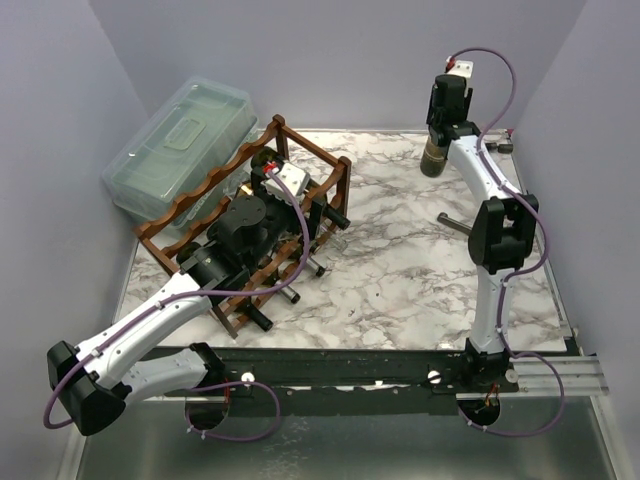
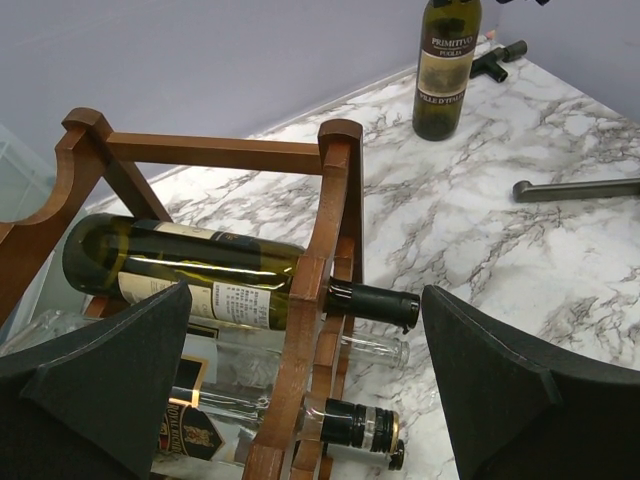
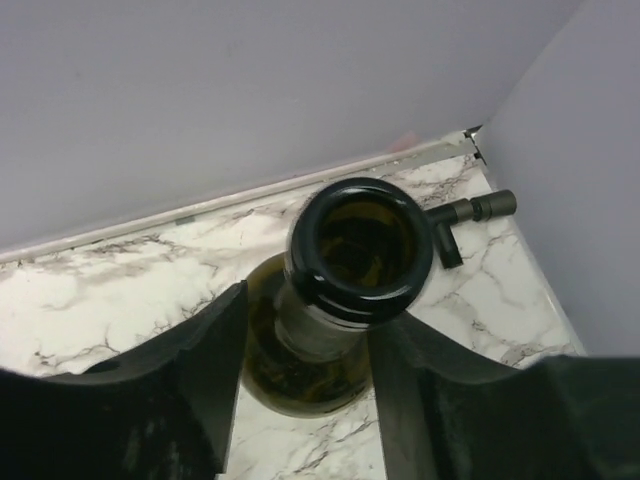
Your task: Put the wine bottle on the wine rack
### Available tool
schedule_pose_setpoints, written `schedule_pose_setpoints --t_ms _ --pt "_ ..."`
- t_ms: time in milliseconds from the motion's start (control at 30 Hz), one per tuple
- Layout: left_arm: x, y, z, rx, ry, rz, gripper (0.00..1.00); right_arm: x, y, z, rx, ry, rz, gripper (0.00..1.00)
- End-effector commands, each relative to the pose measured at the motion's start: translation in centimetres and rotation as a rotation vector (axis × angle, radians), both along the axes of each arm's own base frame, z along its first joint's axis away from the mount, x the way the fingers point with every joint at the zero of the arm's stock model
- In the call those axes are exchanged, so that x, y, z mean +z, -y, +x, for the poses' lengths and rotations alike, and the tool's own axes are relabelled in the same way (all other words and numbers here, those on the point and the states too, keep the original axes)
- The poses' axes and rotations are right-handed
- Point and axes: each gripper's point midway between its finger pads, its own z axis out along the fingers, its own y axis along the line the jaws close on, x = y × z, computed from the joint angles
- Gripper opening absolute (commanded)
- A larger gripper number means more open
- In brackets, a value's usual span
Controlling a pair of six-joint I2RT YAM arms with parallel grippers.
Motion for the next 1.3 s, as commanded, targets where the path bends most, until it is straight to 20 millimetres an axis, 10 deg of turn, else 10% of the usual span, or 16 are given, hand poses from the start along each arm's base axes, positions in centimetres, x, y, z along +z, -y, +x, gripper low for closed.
schedule_pose_setpoints --t_ms 0,233,467,867,1267 --pt "-0.3 0.1 0.2 0.008 0.005 0.007 0.98 -0.2 0.2 0.6 -0.001 0.006 -0.015 0.41" --pt "-0.8 0.3 0.4 0.003 -0.003 0.017 0.99 3.6 -2.4 -3.8 0.121 0.091 0.147 0.17" --pt "-1.2 0.8 0.4 -0.008 -0.019 0.015 0.99 5.9 -6.4 -14.0 0.328 0.198 0.437 0.04" --pt "-1.0 1.4 0.1 -0.035 -0.028 -0.008 0.99 2.1 -12.6 -29.9 0.706 0.016 0.726 0.01" --pt "0.4 -0.5 0.3 0.054 0.012 -0.015 0.99 -0.9 -13.3 -34.4 0.775 -0.009 0.78 0.01"
